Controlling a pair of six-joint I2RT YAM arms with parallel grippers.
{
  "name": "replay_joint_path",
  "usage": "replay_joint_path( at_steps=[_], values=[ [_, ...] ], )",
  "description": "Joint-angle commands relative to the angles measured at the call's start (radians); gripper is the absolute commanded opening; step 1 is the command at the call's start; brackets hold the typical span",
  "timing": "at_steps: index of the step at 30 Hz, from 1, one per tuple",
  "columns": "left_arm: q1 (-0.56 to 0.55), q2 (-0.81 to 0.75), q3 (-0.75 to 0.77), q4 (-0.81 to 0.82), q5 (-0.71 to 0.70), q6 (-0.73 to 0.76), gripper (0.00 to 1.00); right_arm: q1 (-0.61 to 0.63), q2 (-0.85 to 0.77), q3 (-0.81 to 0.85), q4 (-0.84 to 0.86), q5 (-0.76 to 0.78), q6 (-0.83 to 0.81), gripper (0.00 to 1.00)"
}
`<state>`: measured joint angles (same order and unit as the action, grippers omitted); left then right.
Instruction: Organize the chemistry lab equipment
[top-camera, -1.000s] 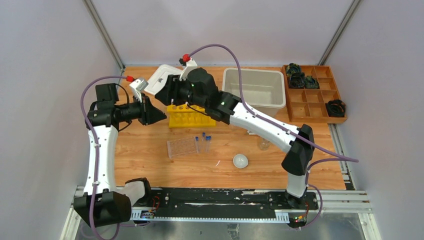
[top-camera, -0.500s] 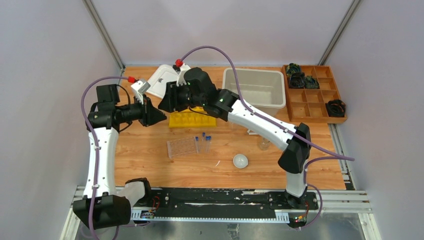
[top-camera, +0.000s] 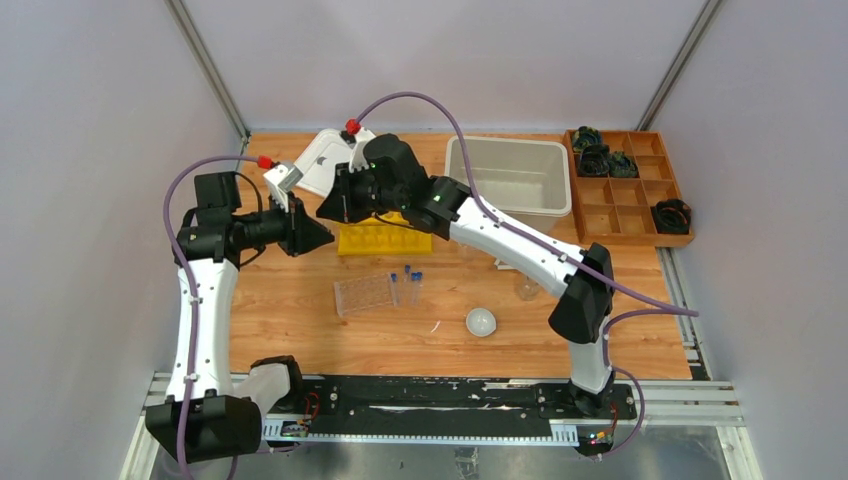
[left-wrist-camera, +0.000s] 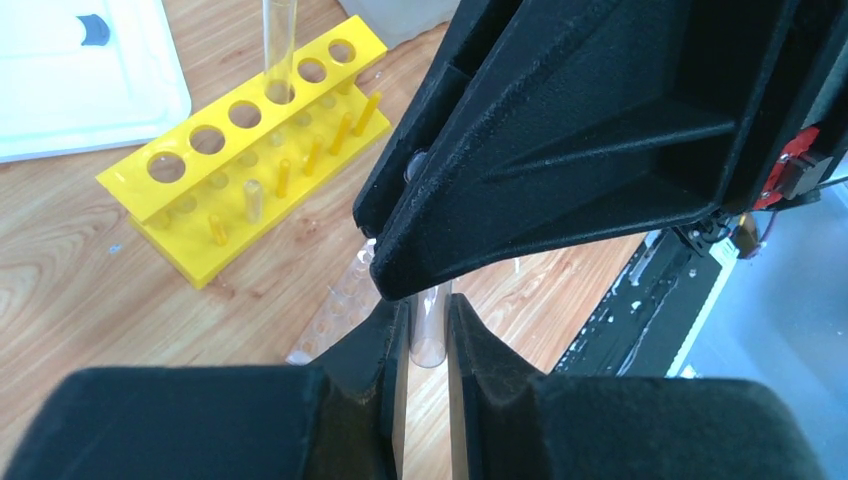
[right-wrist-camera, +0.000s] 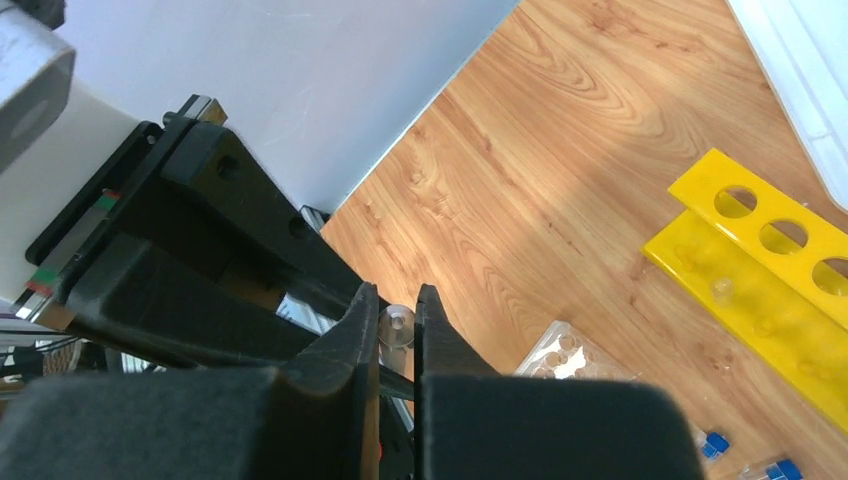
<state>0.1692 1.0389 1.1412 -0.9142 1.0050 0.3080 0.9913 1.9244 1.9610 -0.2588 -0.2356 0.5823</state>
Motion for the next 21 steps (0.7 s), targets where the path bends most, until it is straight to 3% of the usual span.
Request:
replay_joint_path(
  at_steps=[1,3,4,9,13,21],
  values=[
    [-0.005,-0.004,0.006,0.008,-0.015,0.007,0.38,-0.022,-0.021,0.005,-0.021,0.022,-0.040,0.00],
    [-0.005,0.002,0.015,0.008,-0.039,-0.005,0.83,-0.025,-0.053,-0.031,-0.026,0.059,-0.073,0.00],
    [-0.005,0.005,0.023,0.008,-0.052,-0.011,0.97,-0.027,-0.074,-0.055,-0.027,0.073,-0.096,0.00],
    [-0.005,0.023,0.055,0.008,-0.160,-0.045,1.00,-0.037,-0.194,-0.235,-0.002,0.268,-0.250,0.00],
    [-0.005,0.037,0.079,0.008,-0.245,-0.049,1.00,-0.049,-0.289,-0.434,0.116,0.403,-0.369,0.00],
    [-0.005,0.154,0.190,-0.002,-0.284,-0.064,1.00,-0.078,-0.355,-0.734,0.473,0.434,-0.518,0.00]
  ],
)
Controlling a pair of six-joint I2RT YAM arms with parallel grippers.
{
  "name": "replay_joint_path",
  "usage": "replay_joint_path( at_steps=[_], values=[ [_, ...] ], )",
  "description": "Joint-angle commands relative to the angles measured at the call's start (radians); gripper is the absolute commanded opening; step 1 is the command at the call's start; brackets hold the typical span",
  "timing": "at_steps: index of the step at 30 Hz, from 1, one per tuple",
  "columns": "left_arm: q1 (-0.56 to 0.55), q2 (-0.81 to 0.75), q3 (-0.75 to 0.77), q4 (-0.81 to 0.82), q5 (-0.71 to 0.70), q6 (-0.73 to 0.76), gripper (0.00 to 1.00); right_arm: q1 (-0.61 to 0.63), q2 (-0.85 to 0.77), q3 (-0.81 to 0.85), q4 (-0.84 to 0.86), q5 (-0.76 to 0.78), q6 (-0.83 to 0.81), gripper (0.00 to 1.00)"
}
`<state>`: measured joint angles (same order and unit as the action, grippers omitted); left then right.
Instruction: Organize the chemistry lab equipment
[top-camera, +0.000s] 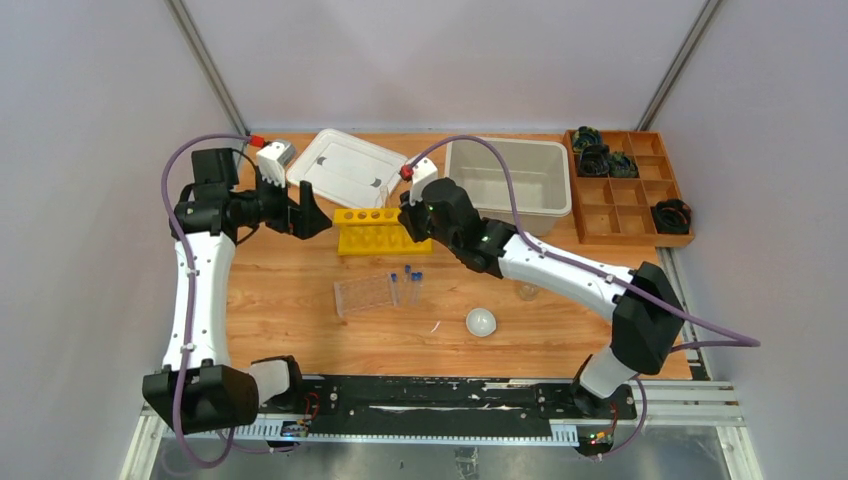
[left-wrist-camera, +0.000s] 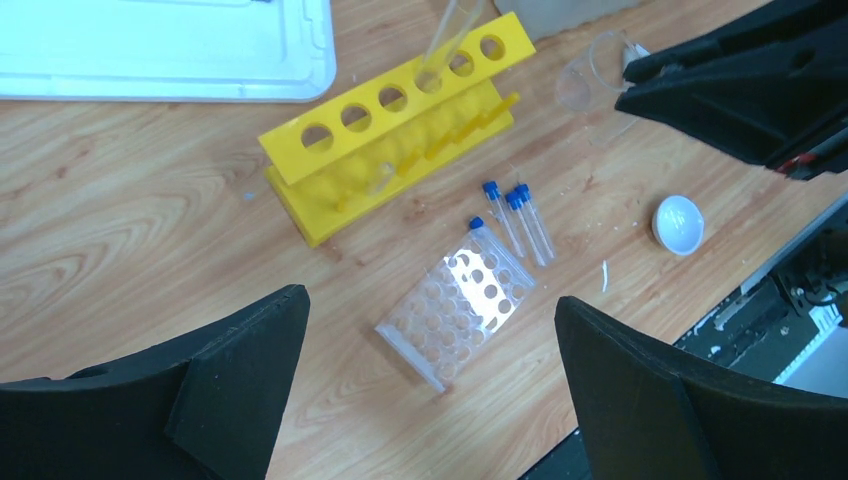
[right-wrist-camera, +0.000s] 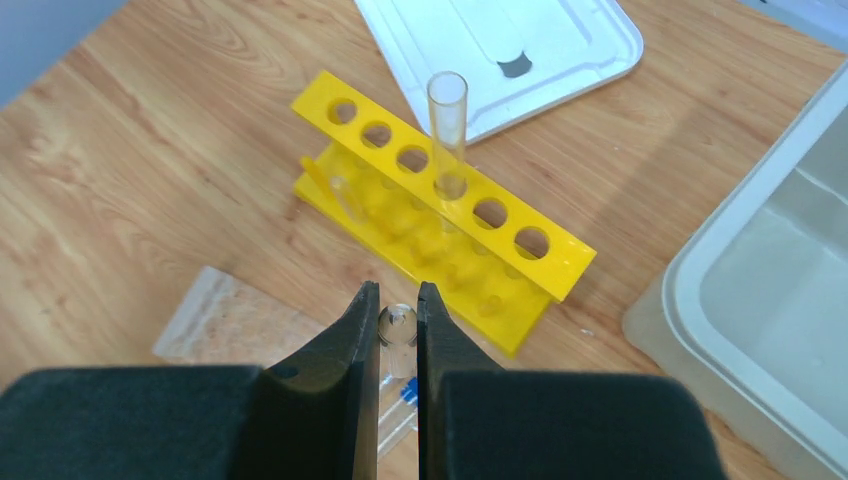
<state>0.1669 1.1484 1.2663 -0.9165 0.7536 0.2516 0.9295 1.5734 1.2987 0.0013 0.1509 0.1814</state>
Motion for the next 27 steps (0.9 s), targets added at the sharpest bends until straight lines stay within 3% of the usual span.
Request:
replay_joint_path(
  at_steps=[1,8,16,27],
  values=[
    [-0.003,0.056,0.078,0.001,-0.031,-0.002,1.00,-0.017,0.010,-0.069,0.221,0.046,-0.129,0.00],
    [-0.003,0.123,0.123,0.000,0.013,-0.066,1.00,-0.034,0.101,-0.050,0.273,0.030,-0.154,0.00],
    [-0.004,0.057,0.007,0.000,-0.015,-0.035,1.00,-0.044,0.109,-0.093,0.339,0.006,-0.133,0.00],
    [-0.003,0.016,0.030,0.001,0.004,-0.048,1.00,-0.049,0.133,-0.124,0.386,-0.007,-0.126,0.00]
  ],
)
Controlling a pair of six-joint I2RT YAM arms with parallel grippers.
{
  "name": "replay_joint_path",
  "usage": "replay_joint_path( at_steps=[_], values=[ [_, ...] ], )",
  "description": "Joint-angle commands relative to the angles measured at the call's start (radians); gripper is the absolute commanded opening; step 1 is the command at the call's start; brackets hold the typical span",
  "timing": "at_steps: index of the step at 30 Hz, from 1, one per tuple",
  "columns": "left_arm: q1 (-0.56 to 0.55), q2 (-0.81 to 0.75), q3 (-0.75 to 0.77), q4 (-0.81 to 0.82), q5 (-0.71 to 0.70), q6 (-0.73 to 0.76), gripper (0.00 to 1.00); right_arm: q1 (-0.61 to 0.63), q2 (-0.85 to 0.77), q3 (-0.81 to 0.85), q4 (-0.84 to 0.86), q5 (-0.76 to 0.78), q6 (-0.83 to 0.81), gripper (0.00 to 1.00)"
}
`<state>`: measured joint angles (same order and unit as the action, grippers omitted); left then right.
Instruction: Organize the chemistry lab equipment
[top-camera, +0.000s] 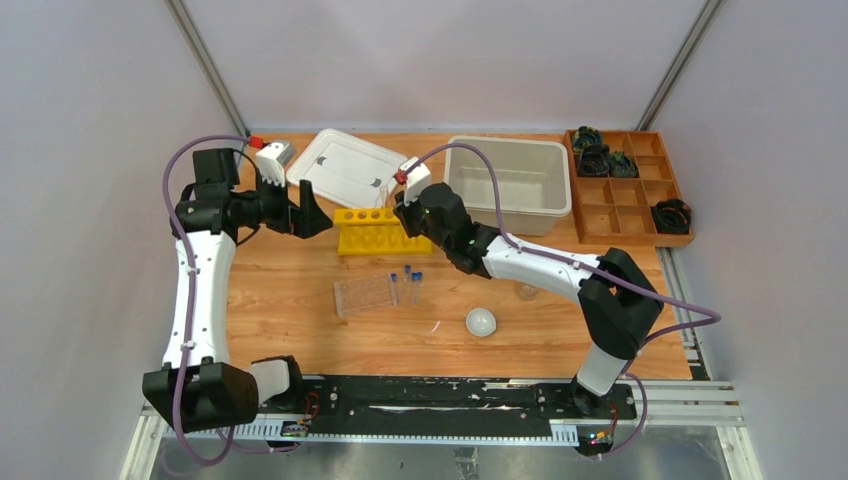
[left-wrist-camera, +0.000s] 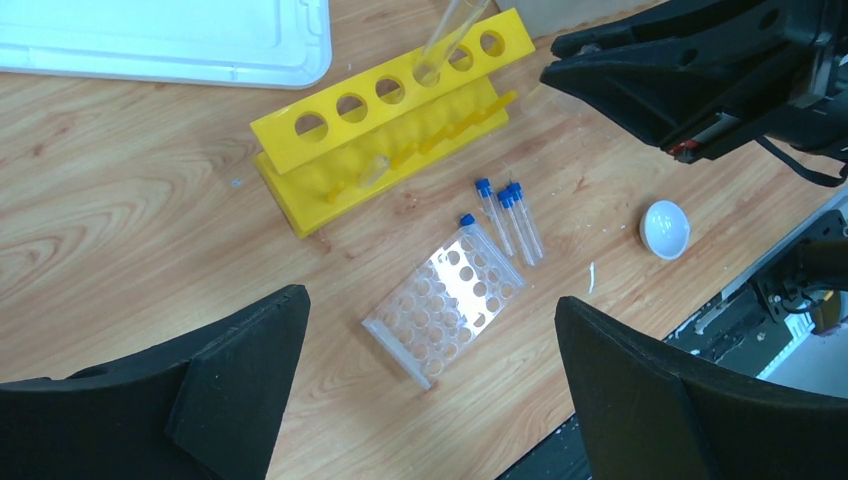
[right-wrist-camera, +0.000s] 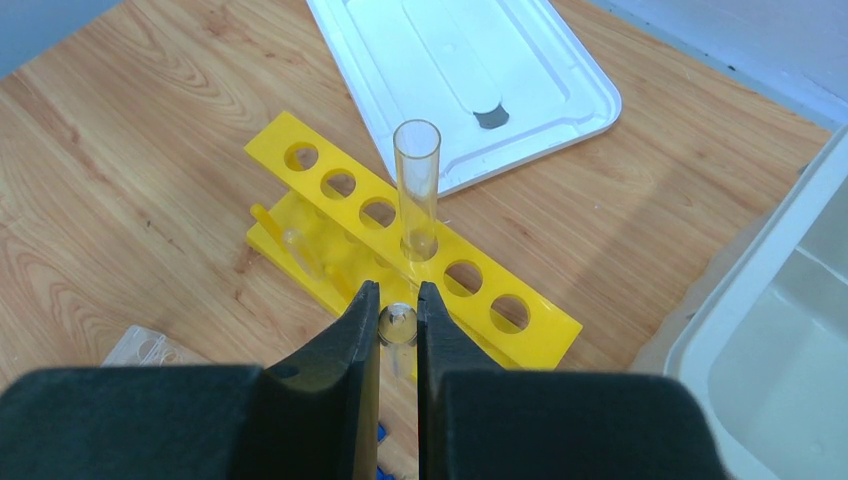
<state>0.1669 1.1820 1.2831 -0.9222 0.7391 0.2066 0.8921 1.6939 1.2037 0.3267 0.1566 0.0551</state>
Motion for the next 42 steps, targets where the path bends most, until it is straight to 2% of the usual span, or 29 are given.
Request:
replay_joint_path(
  at_steps=[1,17,29,42],
  values=[
    [-0.003,-0.022,0.009,0.006,0.017,0.003,1.00,-0.012,0.019,-0.029,0.065,-0.017,-0.003,0.00],
    [-0.004,-0.020,0.031,0.006,0.026,-0.006,1.00,-0.015,0.054,-0.096,0.181,0.009,-0.040,0.00],
    [-0.003,0.039,0.036,0.006,0.017,0.013,1.00,-0.026,0.088,-0.089,0.207,-0.008,-0.031,0.00],
    [-0.003,0.024,0.041,0.006,0.003,0.017,1.00,-0.033,0.134,-0.061,0.204,-0.036,-0.011,0.00]
  ],
)
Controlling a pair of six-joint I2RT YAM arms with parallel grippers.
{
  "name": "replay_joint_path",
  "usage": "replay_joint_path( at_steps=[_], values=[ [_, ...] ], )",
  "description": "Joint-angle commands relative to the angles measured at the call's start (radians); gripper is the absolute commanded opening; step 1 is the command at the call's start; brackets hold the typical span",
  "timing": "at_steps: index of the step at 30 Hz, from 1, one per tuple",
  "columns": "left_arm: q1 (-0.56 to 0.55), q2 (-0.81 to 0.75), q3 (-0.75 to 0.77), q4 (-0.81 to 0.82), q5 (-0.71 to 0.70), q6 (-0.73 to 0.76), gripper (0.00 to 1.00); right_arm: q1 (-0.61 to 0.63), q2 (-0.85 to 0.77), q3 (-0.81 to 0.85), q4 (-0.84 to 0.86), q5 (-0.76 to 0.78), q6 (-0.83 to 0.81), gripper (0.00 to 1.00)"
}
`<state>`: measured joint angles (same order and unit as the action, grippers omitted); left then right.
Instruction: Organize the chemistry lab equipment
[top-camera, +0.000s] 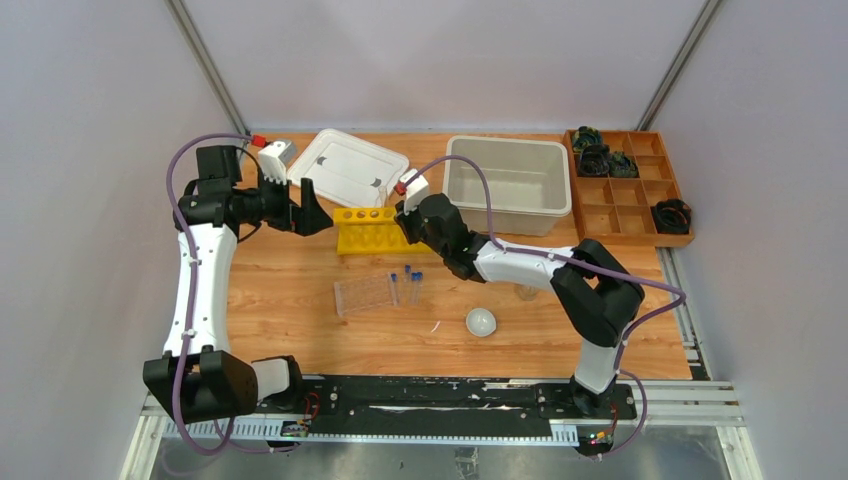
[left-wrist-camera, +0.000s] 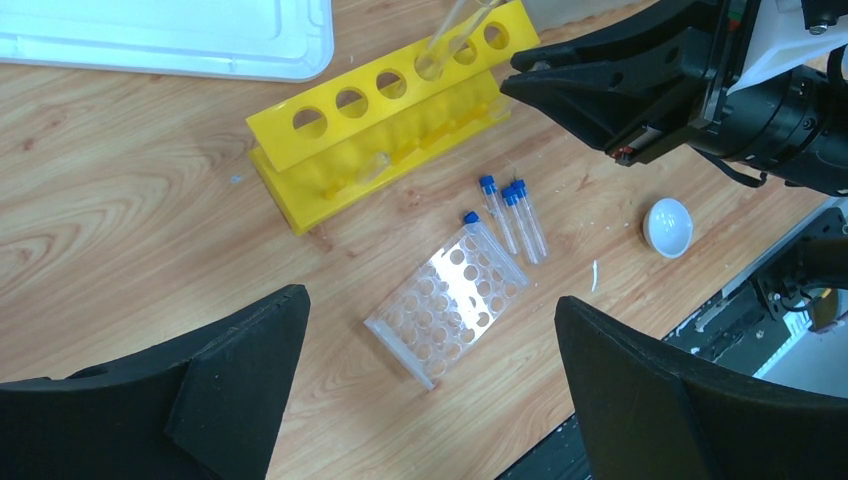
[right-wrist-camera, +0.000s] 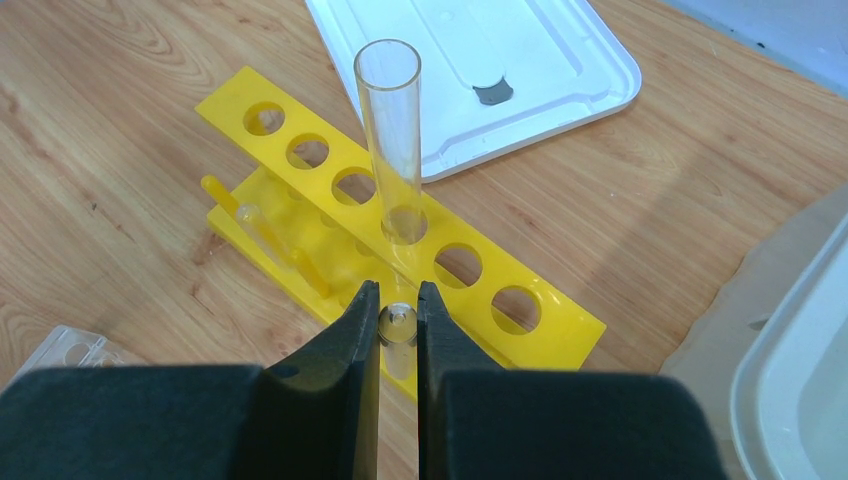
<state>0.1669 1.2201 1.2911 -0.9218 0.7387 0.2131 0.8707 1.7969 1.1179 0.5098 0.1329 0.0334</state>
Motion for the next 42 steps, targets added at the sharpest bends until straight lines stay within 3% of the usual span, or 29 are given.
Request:
replay_joint_path(
  at_steps=[1,25,42],
  values=[
    [-0.003,-0.013,0.033,0.006,0.004,0.011,1.00,-0.012,0.033,0.024,0.022,-0.012,0.012,0.00],
    [-0.003,-0.027,0.041,0.007,0.002,0.017,1.00,-0.001,-0.039,0.044,0.018,-0.007,0.004,0.00],
    [-0.003,-0.028,0.051,0.006,-0.004,0.020,1.00,-0.001,0.044,0.056,-0.005,-0.016,0.010,0.00]
  ],
)
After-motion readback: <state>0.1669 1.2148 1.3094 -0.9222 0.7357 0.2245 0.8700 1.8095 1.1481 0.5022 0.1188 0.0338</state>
